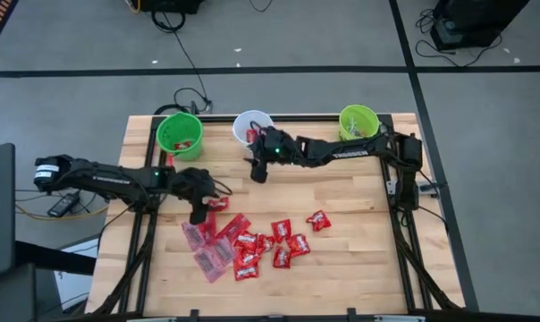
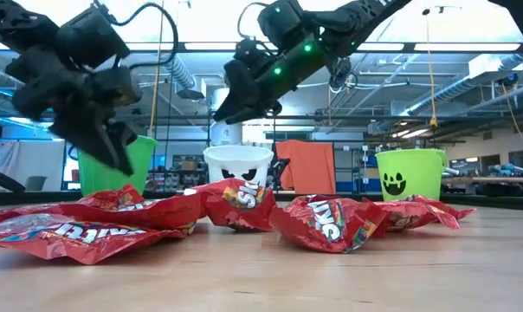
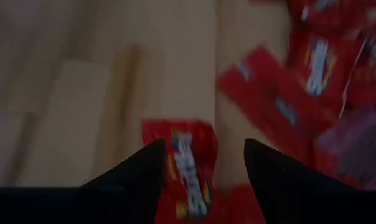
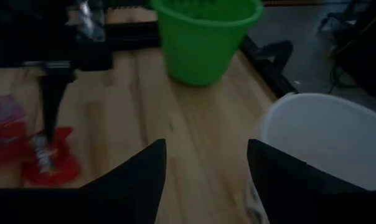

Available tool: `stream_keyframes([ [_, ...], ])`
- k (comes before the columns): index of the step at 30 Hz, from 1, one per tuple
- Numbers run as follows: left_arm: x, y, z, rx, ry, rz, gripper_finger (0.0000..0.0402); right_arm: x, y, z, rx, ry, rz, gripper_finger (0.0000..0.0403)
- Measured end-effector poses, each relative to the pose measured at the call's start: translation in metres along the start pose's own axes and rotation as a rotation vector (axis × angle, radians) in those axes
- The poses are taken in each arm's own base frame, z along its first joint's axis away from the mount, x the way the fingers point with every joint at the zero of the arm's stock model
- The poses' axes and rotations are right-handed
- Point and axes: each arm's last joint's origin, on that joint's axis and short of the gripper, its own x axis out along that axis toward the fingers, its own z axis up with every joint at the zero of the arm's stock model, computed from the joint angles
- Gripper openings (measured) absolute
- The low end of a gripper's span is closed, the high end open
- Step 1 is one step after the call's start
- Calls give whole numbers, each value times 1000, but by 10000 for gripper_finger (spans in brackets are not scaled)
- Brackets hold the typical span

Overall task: Sort candy by brand, put in halloween buckets
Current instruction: Put the red candy into the white bucket

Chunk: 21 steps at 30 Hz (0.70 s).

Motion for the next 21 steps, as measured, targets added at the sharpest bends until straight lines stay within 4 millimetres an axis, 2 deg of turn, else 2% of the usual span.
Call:
stream_keyframes([
  [8, 19, -1, -12, 6, 160, 15, 223, -4, 24, -7, -42, 63, -14, 232],
  [11, 27, 0, -14, 7, 196, 29, 210, -5, 29, -8, -52, 71, -18, 232],
  [14, 33, 1, -16, 33, 230, 36, 169, -6, 33, -8, -56, 70, -11, 230],
  [19, 33, 1, -14, 108, 209, 28, 41, -6, 34, -8, -49, 71, -9, 218],
  [21, 30, 1, -13, 141, 179, 21, 16, -6, 34, -9, -45, 82, 3, 210],
])
